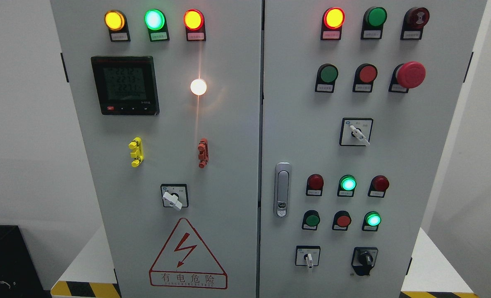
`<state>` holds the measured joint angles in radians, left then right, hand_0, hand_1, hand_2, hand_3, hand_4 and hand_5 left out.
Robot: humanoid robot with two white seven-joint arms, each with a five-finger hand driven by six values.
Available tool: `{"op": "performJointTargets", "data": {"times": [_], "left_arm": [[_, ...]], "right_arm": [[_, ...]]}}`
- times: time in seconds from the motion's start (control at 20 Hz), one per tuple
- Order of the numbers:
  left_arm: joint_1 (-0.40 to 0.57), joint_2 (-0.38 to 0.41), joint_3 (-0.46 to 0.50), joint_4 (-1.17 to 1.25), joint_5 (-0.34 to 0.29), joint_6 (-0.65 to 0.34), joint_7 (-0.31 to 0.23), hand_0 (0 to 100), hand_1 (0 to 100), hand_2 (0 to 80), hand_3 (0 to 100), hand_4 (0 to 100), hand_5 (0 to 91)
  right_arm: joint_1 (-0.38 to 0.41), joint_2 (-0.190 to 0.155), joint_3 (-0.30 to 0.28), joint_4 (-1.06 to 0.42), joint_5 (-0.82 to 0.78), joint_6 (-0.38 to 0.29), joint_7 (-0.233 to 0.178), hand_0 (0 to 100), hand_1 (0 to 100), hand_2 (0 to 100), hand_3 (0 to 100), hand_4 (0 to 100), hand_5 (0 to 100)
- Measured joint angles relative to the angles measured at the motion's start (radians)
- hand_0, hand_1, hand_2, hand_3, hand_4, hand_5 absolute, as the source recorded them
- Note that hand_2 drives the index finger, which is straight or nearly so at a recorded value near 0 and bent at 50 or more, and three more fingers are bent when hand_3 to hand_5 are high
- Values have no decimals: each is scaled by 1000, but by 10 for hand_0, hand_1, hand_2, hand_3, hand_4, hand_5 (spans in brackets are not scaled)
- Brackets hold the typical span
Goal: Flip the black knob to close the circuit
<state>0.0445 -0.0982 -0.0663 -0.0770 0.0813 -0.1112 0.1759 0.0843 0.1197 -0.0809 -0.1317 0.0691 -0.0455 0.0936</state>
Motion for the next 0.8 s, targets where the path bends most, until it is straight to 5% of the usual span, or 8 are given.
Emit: {"op": "performJointTargets", "data": {"times": [0.8], "left_arm": [[0, 0, 0, 0, 0, 0, 1, 120, 556, 0, 0, 0, 0]], "right_arm": [[0, 0, 13, -10, 29, 2, 3, 0, 85, 0, 0, 0, 0]]}}
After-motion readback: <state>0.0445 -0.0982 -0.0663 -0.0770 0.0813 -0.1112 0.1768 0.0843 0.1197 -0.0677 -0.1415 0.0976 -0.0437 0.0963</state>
